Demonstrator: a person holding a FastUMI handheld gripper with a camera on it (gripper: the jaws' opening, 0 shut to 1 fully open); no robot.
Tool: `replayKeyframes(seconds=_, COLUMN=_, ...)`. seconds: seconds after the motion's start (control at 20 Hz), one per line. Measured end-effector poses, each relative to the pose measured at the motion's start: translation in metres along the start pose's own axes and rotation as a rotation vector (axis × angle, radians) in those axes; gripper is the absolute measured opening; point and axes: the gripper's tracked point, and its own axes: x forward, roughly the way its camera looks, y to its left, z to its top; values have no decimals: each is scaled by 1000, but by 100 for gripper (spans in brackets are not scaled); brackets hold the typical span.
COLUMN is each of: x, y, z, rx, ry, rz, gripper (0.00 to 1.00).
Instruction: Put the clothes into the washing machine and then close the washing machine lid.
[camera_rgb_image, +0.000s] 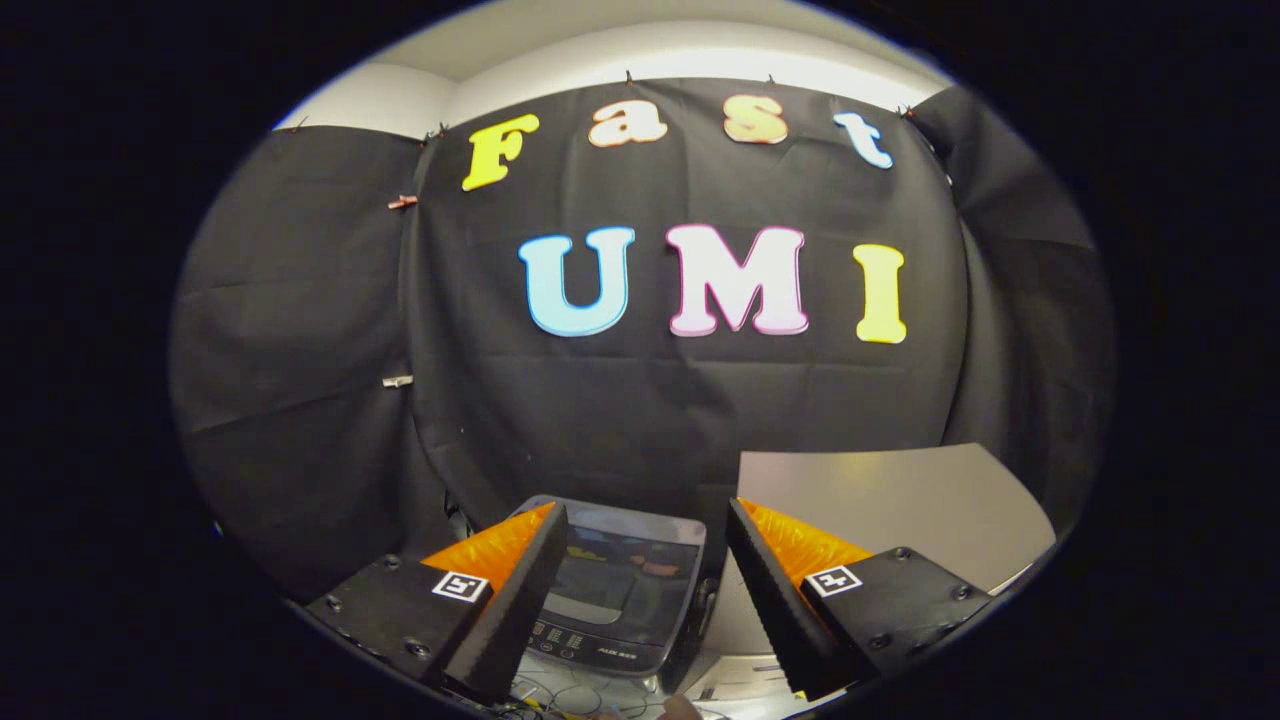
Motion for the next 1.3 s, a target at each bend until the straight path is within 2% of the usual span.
replayKeyframes(seconds=0.4, x=-116, y=-36, z=27, rx=-3, ry=-205, rz=-58, gripper=99)
replayKeyframes(seconds=0.6, x=-158, y=-38, z=28, rx=33, ry=-272, rz=-50, gripper=98)
replayKeyframes(seconds=0.75, x=-184, y=-44, z=23, rx=37, ry=-301, rz=-55, gripper=98)
replayKeyframes(seconds=0.9, x=-206, y=-60, z=16, rx=20, ry=-326, rz=-122, gripper=98)
replayKeyframes(seconds=1.05, x=-225, y=-60, z=15, rx=9, ry=-353, rz=-154, gripper=98)
replayKeyframes(seconds=1.3, x=-244, y=-56, z=20, rx=-32, ry=-388, rz=-164, gripper=98)
